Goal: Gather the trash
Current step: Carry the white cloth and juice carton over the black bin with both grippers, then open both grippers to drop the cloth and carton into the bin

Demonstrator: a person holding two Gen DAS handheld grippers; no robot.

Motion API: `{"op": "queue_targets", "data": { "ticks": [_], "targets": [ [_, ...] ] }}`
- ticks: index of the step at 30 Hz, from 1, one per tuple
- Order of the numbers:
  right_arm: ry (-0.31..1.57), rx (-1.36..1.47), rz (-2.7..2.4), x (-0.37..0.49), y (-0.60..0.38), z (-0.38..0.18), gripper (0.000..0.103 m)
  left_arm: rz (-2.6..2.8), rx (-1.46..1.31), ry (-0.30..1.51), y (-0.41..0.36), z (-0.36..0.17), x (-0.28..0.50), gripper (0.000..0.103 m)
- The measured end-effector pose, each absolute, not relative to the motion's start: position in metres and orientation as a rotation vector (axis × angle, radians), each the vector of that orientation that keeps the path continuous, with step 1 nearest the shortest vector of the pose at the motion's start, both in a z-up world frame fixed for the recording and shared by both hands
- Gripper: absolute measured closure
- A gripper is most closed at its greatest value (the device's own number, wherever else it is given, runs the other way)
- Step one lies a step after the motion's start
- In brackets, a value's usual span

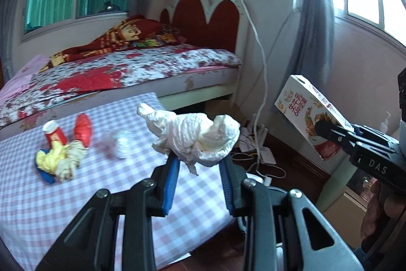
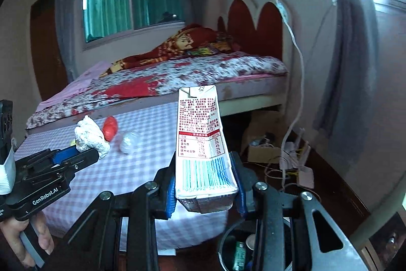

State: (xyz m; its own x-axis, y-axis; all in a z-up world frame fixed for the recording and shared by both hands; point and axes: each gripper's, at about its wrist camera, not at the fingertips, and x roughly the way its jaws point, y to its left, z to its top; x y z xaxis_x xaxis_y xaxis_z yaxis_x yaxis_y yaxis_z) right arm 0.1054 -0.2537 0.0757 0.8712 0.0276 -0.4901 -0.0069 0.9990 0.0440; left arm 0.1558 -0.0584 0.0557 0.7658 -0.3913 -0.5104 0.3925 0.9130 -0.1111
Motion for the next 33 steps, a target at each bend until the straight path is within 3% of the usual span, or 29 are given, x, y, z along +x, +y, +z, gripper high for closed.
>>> {"op": "queue_targets", "data": {
  "ticks": [20,33],
  "targets": [
    [0.638,0.094,-0.154,0.057,-0.344,0.028,0.065,-0.685,0.076,0.661,-0.175,0.010,0.136,0.071],
    [0.798,0.113,-0.129,0.060,-0.385,-0.032,0.065,-0.783,0.126,0.834,-0.224,-0.050,0.138,0.071]
  ]
}}
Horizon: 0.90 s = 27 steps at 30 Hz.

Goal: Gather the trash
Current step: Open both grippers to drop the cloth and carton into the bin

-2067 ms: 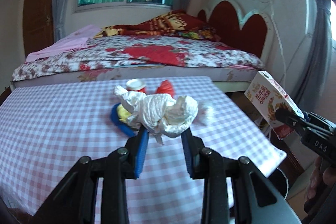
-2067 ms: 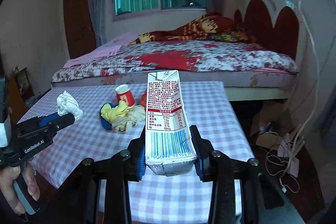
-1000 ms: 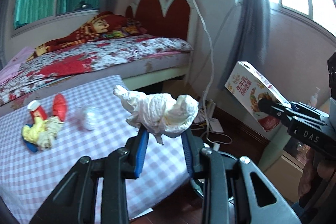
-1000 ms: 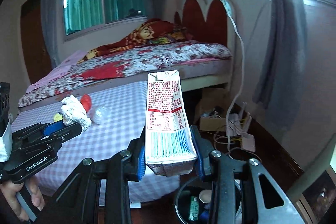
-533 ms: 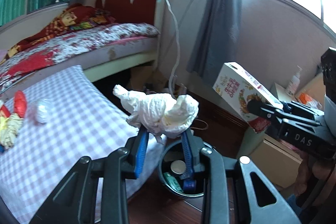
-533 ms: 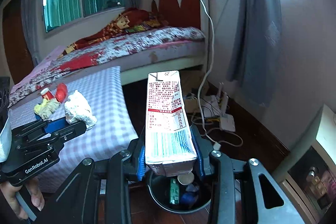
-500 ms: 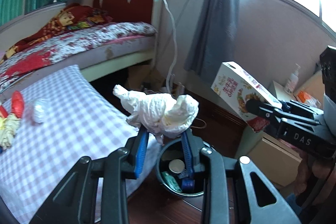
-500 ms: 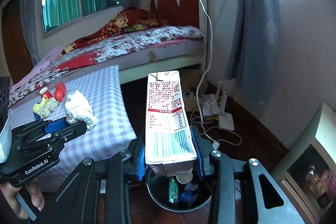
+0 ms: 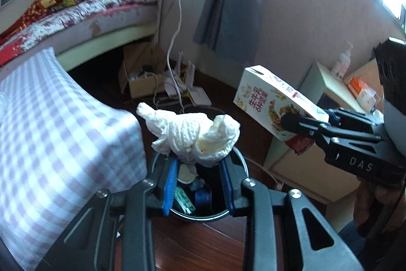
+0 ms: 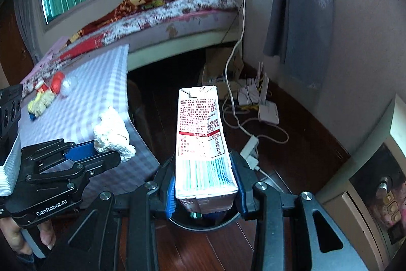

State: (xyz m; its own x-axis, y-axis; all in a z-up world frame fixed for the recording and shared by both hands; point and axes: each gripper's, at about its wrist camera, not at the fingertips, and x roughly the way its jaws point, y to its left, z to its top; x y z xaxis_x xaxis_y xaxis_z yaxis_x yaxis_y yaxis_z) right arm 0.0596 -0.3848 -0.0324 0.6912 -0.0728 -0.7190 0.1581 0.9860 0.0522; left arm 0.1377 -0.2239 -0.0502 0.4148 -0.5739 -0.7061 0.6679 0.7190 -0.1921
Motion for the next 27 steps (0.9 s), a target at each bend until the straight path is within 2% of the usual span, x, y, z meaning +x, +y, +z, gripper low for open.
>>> {"op": "queue_targets", "data": {
  "ticks": [24,25,27],
  "targets": [
    [1.068,0.088,-0.017,0.103,-0.415,-0.127,0.065,-0.797,0.075,1.108,-0.258,-0.140,0.164,0.071],
    [1.080,0.095,-0.003,0.107,-0.417,-0.130,0.065,-0.802,0.059,1.121,-0.259,-0.143,0.166,0.069],
    [1.094,0.120,0.016,0.113,-0.420,-0.136,0.064,-0.828,0.021,1.142,-0.261,-0.150,0.169,0.056]
  ]
}}
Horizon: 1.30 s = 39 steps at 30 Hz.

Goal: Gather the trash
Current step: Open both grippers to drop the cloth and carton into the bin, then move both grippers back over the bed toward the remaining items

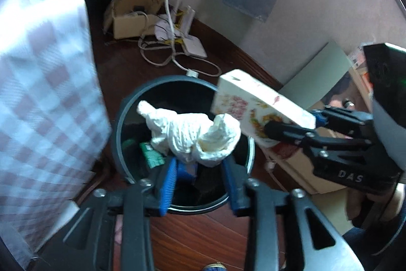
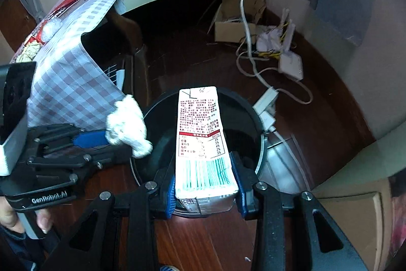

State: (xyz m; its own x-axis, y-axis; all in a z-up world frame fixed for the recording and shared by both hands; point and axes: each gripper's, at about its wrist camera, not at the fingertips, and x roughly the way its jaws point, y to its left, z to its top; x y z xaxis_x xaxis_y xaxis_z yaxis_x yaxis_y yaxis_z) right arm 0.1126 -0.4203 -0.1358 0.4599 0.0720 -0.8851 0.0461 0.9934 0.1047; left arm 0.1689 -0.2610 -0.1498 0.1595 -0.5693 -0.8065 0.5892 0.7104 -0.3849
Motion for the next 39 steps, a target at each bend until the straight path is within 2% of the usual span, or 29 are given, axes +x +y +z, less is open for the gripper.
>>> {"op": "queue_targets", "data": {
  "ticks": [1,2,3,10,11,12,14,17,21,25,39],
  "targets": [
    [1.106,0.144,0.003,0.117,-0.426,-0.141,0.060,-0.812,0.013,1.152,-0.260,-0.155,0.170,0.037],
    [1.121,0.168,-0.025,0.119,-0.432,-0.146,0.042,-0.793,0.010,1.160,-0.258,-0.159,0.170,0.028],
    [1.121,0.179,-0.058,0.119,-0.437,-0.148,0.029,-0.780,0.006,1.165,-0.256,-0.163,0.170,0.028],
    [1.142,0.212,-0.133,0.116,-0.452,-0.157,0.026,-0.661,0.015,1.164,-0.240,-0.175,0.163,0.023],
    [1.145,0.210,-0.132,0.117,-0.452,-0.157,0.023,-0.650,0.015,1.161,-0.238,-0.174,0.163,0.023],
    [1.148,0.204,-0.133,0.117,-0.451,-0.157,0.014,-0.641,0.015,1.157,-0.236,-0.173,0.162,0.023],
    [1.160,0.187,-0.136,0.117,-0.447,-0.159,0.008,-0.628,0.022,1.147,-0.236,-0.170,0.162,0.019],
    [1.175,0.162,-0.132,0.117,-0.442,-0.161,0.008,-0.615,0.023,1.137,-0.235,-0.168,0.163,0.015],
    [1.198,0.137,-0.144,0.116,-0.439,-0.165,0.001,-0.610,0.029,1.139,-0.232,-0.167,0.166,0.013],
    [1.196,0.101,-0.162,0.113,-0.437,-0.164,0.001,-0.606,0.053,1.133,-0.232,-0.163,0.164,0.003],
    [1.141,0.097,-0.152,0.103,-0.415,-0.139,0.001,-0.560,0.058,1.086,-0.211,-0.139,0.152,0.001]
  ]
}}
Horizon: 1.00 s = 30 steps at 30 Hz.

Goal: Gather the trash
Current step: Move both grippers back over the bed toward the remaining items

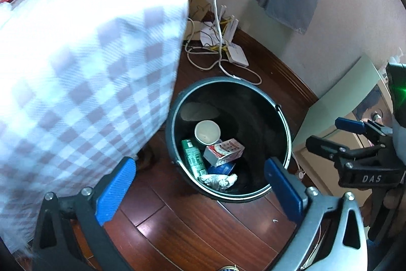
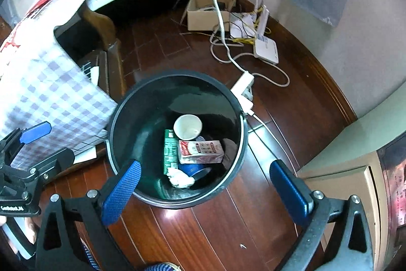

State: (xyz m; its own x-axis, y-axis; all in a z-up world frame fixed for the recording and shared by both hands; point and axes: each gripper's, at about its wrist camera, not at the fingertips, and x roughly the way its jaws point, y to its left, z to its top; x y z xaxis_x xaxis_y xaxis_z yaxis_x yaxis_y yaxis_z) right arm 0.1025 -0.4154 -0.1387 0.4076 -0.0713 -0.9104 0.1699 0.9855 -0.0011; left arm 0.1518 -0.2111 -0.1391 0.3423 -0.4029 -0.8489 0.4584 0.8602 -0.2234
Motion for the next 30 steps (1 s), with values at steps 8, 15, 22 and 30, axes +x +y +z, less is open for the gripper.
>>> {"op": "queue_targets", "data": {
  "ticks": [8,15,22,30],
  "targets": [
    [1.096,0.073,-0.141,0.090,-0.392,-0.117,0.001,-0.524,0.031,1.057,-0.183,-0.120,0.143,0.001],
    [1.003,0.067,-0.135,0.084,-0.367,-0.086,0.001,-0.477,-0.004,1.000,-0.154,-0.093,0.136,0.001],
    [0.902,0.067,-0.126,0.083,-0.341,-0.055,0.001,-0.427,-0.048,0.913,-0.111,-0.056,0.133,0.001],
    [0.779,0.020,-0.035,0.083,-0.289,-0.002,0.001,-0.338,-0.097,0.802,-0.056,-0.011,0.126,0.001]
  ]
}}
